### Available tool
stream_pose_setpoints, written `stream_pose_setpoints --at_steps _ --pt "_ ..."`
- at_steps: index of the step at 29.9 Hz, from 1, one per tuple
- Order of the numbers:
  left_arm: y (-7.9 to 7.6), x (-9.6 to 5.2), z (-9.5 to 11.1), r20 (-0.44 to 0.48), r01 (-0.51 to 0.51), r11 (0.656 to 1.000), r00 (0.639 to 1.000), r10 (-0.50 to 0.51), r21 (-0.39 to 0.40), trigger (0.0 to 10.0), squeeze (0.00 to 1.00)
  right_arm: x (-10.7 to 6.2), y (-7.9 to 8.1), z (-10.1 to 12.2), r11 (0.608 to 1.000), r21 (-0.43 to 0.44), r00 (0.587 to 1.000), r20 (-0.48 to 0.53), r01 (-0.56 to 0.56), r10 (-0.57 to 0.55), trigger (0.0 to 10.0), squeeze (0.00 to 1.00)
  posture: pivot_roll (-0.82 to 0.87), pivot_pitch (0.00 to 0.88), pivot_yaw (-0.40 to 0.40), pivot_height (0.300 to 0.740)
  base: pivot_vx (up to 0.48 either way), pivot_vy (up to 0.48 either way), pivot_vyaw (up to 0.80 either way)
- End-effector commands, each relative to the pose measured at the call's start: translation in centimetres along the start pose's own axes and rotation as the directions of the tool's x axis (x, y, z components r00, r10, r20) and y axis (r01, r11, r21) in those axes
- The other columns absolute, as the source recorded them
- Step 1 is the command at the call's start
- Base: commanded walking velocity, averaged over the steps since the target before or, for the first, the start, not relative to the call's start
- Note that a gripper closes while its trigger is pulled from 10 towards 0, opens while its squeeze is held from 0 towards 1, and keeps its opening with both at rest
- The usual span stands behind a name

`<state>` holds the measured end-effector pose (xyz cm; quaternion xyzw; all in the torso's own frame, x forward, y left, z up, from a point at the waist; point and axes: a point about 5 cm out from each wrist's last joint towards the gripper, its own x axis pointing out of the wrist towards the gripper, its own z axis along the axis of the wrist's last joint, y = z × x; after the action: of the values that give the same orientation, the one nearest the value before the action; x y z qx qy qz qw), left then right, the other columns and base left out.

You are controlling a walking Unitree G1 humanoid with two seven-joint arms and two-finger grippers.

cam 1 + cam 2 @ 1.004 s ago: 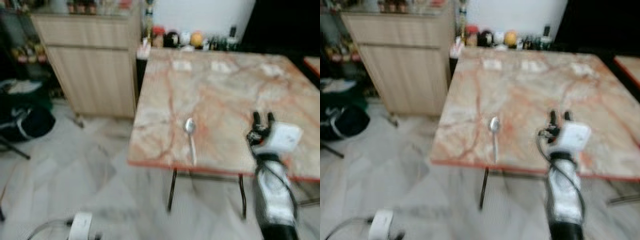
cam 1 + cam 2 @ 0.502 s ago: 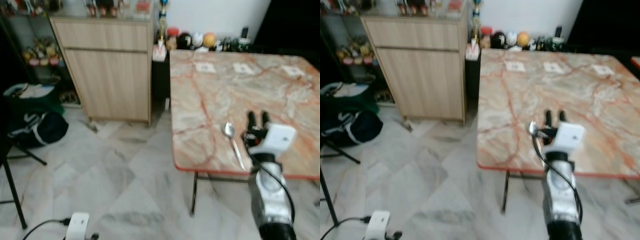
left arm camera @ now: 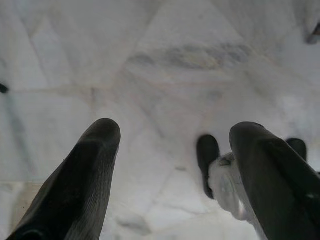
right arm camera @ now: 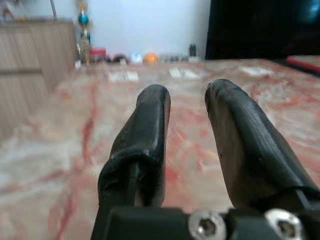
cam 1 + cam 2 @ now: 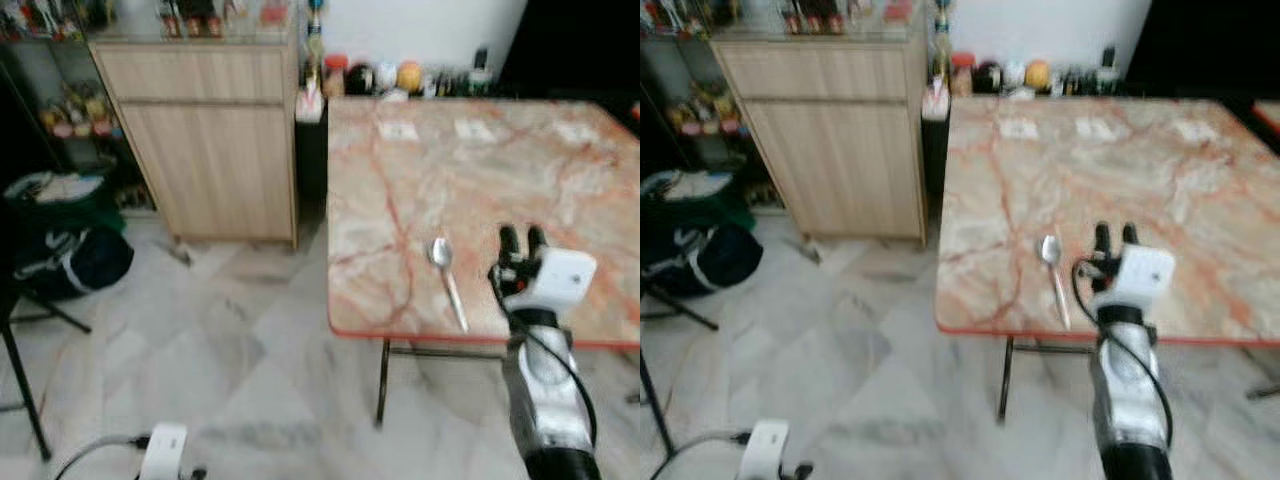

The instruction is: Setting the table

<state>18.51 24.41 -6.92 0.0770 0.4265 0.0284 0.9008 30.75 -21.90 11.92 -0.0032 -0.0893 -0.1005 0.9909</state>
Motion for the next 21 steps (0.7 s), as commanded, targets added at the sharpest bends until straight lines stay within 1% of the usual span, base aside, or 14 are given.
stream_pose_setpoints --at_steps 1,5,9,10,11,13,15,16,19,21 --pt "0.4 -0.2 -0.7 -0.022 -0.01 1.0 1.0 0.01 0.009 10.0 0.0 0.0 0.9 -0.8 1.0 0.0 0.998 -0.055 -0.026 0.026 10.0 0.0 0.08 0.016 -0.018 0.74 0.0 0.0 0.0" --pt "0.4 -0.2 -0.6 -0.016 -0.01 1.0 1.0 0.01 -0.006 10.0 0.0 0.0 1.6 -2.2 0.997 0.013 0.987 -0.142 -0.074 0.076 10.0 0.0 0.09 0.013 -0.02 0.74 0.0 0.0 0.0" --pt "0.3 -0.2 -0.6 -0.018 -0.006 1.0 1.0 0.006 -0.005 10.0 0.0 0.2 1.9 -2.7 0.997 0.003 0.982 -0.172 -0.083 0.082 10.0 0.0 0.09 0.012 -0.02 0.74 0.0 0.0 0.0" --pt "0.3 -0.2 -0.6 -0.019 -0.006 1.0 1.0 0.006 -0.006 10.0 0.0 0.5 2.1 -3.2 0.996 0.019 0.974 -0.211 -0.085 0.087 10.0 0.06 0.09 0.011 -0.02 0.74 0.0 0.0 0.0" --pt "0.3 -0.1 -0.6 -0.019 -0.005 1.0 1.0 0.005 -0.007 10.0 0.0 0.7 2.1 -3.4 0.996 0.033 0.971 -0.226 -0.077 0.082 10.0 1.0 0.09 0.011 -0.02 0.74 0.0 0.0 0.0" --pt "0.2 -0.1 -0.5 -0.018 -0.003 1.0 1.0 0.003 -0.007 10.0 0.0 1.1 2.1 -3.9 0.997 0.057 0.959 -0.275 -0.049 0.063 10.0 1.0 0.09 0.011 -0.021 0.74 0.0 0.0 0.0" --pt "0.1 -0.1 -0.4 -0.016 -0.001 1.0 1.0 0.001 -0.009 10.0 0.0 1.6 2.1 -4.7 0.996 0.09 0.934 -0.356 0.005 0.027 10.0 1.0 0.09 0.01 -0.024 0.74 0.0 0.0 0.0" --pt "0.1 -0.1 -0.4 -0.016 -0.001 1.0 1.0 0.001 -0.009 10.0 0.0 1.6 2.1 -4.7 0.996 0.09 0.934 -0.356 0.005 0.027 10.0 1.0 0.09 0.01 -0.024 0.74 0.0 0.0 0.0" --pt "0.0 -0.1 -0.4 -0.016 -0.001 1.0 1.0 0.0 -0.013 10.0 0.0 2.0 2.2 -5.1 0.994 0.111 0.916 -0.4 0.022 0.025 10.0 1.0 0.1 0.01 -0.028 0.74 0.0 0.0 0.0" --pt "0.0 -0.1 -0.4 -0.016 -0.002 1.0 1.0 0.001 -0.016 10.0 0.0 2.5 2.5 -5.0 0.992 0.128 0.912 -0.41 0.022 0.033 10.0 1.0 0.1 0.009 -0.03 0.74 0.0 0.0 0.0"
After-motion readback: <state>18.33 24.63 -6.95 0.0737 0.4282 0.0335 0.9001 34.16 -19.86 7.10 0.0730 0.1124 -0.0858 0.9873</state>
